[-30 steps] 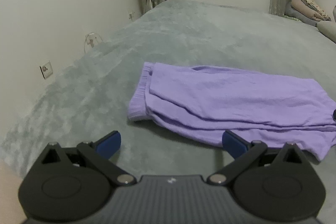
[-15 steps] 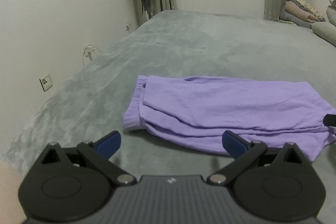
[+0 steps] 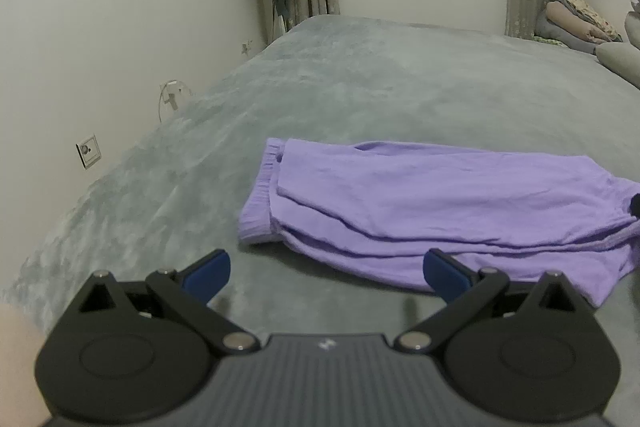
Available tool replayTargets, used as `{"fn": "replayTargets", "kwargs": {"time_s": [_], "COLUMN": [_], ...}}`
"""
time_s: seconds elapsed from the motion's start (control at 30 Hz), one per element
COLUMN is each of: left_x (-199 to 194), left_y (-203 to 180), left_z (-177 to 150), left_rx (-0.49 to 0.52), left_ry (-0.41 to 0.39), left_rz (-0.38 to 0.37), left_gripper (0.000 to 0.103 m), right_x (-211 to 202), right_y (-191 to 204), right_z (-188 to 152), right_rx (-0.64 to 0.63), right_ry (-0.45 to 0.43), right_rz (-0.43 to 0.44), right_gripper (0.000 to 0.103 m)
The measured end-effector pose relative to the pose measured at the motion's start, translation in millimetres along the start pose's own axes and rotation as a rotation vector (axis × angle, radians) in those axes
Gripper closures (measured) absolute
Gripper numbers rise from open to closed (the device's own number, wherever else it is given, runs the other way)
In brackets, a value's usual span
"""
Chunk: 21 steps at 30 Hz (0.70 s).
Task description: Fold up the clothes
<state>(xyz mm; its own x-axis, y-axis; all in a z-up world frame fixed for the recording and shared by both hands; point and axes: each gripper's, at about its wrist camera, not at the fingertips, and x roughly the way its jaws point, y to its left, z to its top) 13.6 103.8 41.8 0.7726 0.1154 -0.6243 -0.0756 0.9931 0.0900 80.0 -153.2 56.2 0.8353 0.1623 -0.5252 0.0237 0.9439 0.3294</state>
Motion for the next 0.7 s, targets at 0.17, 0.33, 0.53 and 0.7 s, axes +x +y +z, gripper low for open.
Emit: {"fn": "replayTargets", "kwargs": {"time_s": [0.17,0.33,0.53,0.7], "left_x": [-1.4,-19.8,-34.9,-31.3], "left_y": [4.0,31.9,85.2,109.5], "left_z": [3.9,20.5,35.4,37.5], "left_rx": [-0.002,-0.118,-0.254,-0.359], "left_ry": [0.006,-0.026,-0.036,-0.031], "left_rz": [-0.007,-0.12,-0.182,-0.271], "left_gripper": [0.0,0.0,0.0,0.0], "right_x": [-5.7,-10.4,-13.4,-7.7], "right_y": [8.6,28.9,56.3,91.5], "right_z": [0.3,2.0,1.2,6.9], "right_rx": [-0.048,-0.169,-0.244,-0.304], "right_ry": [-0.025,-0.075,-0.095,-0.133], "right_rz": [-0.01,-0.023,-0.016,0.004], "right_gripper": [0.095,0.095,0.096,0.096]}}
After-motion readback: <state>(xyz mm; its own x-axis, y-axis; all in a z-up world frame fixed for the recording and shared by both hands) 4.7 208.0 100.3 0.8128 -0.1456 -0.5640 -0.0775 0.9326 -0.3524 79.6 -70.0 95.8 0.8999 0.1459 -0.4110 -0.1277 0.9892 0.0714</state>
